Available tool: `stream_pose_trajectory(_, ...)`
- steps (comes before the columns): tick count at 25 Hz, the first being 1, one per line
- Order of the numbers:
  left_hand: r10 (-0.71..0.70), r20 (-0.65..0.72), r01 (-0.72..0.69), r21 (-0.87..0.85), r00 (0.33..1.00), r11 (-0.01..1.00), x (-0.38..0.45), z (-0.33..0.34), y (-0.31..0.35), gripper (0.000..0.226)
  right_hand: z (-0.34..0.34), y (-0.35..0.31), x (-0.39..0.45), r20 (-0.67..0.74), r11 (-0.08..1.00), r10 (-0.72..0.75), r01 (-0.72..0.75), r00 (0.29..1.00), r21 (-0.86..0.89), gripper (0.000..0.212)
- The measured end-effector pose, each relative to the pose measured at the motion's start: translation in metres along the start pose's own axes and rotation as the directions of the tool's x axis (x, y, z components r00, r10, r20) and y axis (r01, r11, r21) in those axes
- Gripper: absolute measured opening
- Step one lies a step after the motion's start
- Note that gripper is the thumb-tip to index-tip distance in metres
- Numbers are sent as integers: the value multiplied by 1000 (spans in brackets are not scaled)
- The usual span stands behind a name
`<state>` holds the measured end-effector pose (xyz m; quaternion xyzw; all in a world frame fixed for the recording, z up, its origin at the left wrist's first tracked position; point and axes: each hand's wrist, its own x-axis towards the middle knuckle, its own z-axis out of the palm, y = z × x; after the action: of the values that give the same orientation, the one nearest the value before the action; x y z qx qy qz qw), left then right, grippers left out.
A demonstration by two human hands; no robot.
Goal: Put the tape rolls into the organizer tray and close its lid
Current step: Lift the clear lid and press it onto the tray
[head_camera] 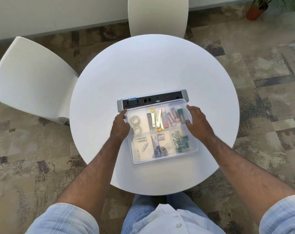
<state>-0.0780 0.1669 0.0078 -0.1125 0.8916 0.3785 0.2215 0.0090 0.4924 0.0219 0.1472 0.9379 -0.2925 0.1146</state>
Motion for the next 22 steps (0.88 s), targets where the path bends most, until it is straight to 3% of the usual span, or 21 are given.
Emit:
stream_pose_trajectory(3, -13, 14, 13, -11, 1000, 1000, 3, -1, -3, 71, -4, -17, 17, 86, 997, -32, 37, 996, -64, 69)
stream_pose_trajectory(8, -9, 36, 10, -17, 999, 1000, 7, -3, -6, 70, -3, -29, 35, 248, 989, 48, -12, 968, -144, 73)
stream_pose_trajectory(18, 2, 47, -1, -12, 999, 1000, 11, -4, -8, 69, -5, -23, 44, 267, 936, 78, 22, 961, -351, 63)
stream_pose_trajectory(22, 24, 36, -23, -30, 999, 999, 6, -4, -8, 66, -8, -19, 48, 324, 955, 59, 41, 944, -294, 68)
